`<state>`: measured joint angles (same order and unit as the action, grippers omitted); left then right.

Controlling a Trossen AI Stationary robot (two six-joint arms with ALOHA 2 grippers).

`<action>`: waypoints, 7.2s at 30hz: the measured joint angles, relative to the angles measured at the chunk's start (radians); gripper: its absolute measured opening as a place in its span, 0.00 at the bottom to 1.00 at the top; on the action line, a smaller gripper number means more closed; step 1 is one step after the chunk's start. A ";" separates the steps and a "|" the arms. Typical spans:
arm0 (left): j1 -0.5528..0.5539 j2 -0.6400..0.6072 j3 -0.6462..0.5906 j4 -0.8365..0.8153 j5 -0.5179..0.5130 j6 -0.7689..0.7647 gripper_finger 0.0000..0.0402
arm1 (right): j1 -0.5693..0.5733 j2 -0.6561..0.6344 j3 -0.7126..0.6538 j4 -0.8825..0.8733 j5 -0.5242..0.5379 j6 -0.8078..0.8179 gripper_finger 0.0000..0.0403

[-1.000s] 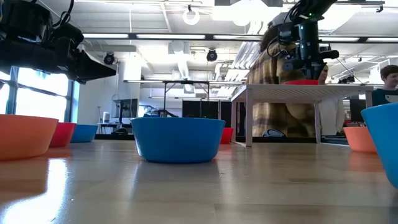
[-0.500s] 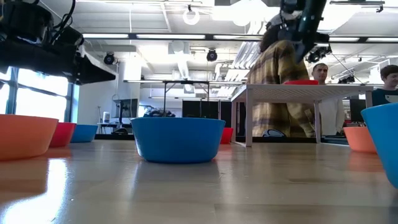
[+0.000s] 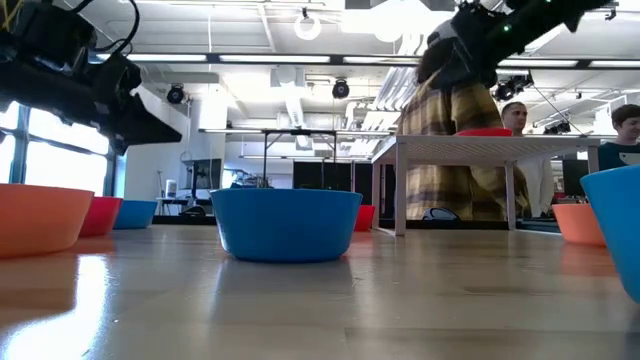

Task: Pick & Place Mini bowls
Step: Put the orange bowl on the shelf

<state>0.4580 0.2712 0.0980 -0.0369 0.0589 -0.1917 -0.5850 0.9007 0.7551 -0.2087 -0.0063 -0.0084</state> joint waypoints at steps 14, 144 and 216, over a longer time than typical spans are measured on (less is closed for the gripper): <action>0.000 0.403 0.206 -0.073 -0.071 -0.030 0.00 | 0.192 -0.057 -0.182 0.230 0.040 -0.024 0.01; -0.238 1.188 0.892 -0.262 0.018 -0.270 0.00 | 0.797 0.719 0.454 -0.239 0.380 -0.614 0.39; -0.255 0.646 0.126 0.719 -0.114 0.061 0.01 | 0.236 0.822 1.060 -1.035 0.254 -0.238 0.00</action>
<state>0.2028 0.9176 0.2238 0.6821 -0.0551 -0.1310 -0.3487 1.7226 1.8151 -1.2441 0.2480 -0.2465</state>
